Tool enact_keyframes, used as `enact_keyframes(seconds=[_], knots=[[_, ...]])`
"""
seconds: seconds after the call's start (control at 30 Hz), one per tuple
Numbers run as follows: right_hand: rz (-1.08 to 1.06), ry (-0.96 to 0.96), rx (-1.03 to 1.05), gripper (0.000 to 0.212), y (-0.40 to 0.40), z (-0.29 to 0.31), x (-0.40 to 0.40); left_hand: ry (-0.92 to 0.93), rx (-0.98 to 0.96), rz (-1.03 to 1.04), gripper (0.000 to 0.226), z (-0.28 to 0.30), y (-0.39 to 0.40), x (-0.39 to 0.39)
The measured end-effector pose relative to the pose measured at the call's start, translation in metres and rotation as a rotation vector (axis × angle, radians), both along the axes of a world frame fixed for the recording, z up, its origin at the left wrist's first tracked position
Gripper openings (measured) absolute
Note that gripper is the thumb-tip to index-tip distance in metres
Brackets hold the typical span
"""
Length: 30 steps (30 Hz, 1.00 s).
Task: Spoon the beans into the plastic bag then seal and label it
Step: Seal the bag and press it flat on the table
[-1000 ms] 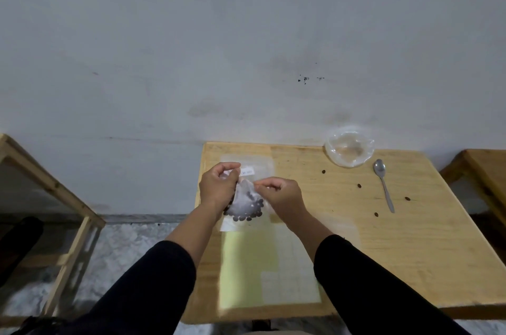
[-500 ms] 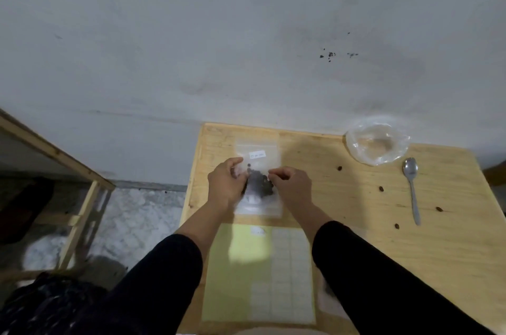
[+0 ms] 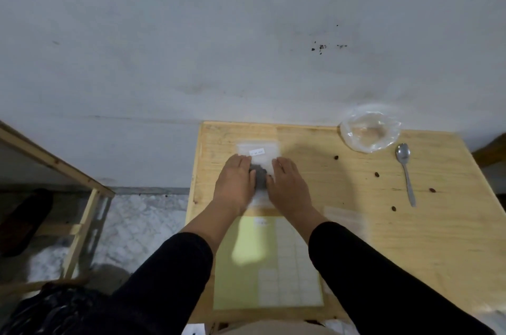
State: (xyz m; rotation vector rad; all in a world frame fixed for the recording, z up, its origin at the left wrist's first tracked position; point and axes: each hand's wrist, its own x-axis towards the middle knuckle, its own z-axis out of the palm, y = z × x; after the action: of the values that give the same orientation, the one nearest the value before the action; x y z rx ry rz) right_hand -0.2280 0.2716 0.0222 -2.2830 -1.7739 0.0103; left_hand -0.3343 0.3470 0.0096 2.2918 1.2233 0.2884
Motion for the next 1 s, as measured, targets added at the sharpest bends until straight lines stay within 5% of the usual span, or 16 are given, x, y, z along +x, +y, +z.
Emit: enact_keyframes(seconds=[0.1,0.27,0.6,1.0], knots=[[0.003,-0.084,-0.031,0.024,-0.018,0.014,-0.001,-0.028,0.057,-0.068,0.038,0.019,-0.010,0.000],[-0.174,0.010,-0.096,0.057,-0.058,0.013,0.007,-0.071,0.077,-0.124,0.045,0.036,-0.026,0.005],[-0.518,0.128,-0.104,0.053,-0.182,0.008,0.024,-0.062,0.027,-0.361,0.046,0.010,-0.128,0.030],[-0.441,0.318,-0.229,0.044,-0.232,-0.037,0.067,0.173,-0.136,-0.307,0.047,-0.035,-0.195,0.070]])
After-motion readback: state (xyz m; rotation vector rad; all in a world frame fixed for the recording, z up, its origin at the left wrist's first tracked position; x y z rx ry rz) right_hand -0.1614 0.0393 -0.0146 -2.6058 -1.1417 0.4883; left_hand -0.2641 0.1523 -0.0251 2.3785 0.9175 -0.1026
